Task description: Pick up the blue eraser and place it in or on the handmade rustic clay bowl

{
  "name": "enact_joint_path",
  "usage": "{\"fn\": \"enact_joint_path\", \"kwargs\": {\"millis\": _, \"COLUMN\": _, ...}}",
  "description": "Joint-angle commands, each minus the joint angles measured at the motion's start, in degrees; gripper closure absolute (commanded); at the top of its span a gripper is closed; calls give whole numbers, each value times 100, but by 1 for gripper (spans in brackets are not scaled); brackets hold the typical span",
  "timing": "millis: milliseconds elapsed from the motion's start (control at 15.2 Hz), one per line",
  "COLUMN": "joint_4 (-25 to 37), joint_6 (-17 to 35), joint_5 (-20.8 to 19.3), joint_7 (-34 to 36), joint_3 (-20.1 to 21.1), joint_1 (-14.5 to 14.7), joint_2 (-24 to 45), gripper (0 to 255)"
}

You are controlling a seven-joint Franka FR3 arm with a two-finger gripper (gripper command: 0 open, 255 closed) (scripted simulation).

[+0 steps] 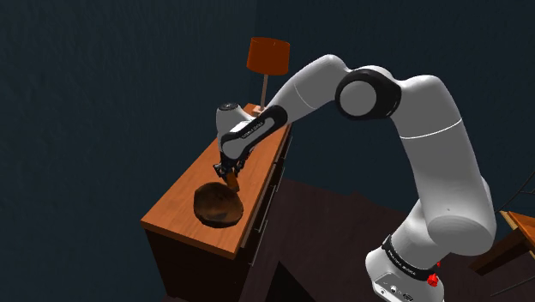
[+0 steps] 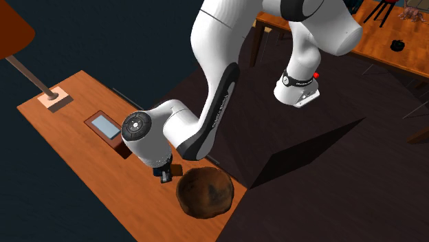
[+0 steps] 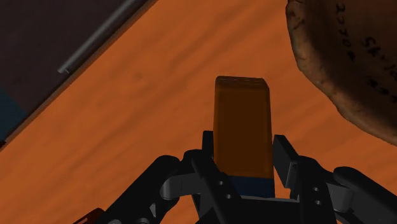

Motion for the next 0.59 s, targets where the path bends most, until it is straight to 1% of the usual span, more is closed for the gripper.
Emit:
{"fn": "enact_joint_path", "kwargs": {"millis": 0, "joint_4": -28, "joint_6": -90, "joint_5": 16, "joint_7": -7, "joint_3": 17, "joint_1": -4, "joint_2": -115, "gripper": 255}}
{"fn": "enact_joint_path", "kwargs": {"millis": 528, "joint_4": -120, "joint_6": -458, "joint_5": 88, "joint_7": -69, "joint_3": 81, "joint_1": -47, "joint_2": -577, "gripper": 255}}
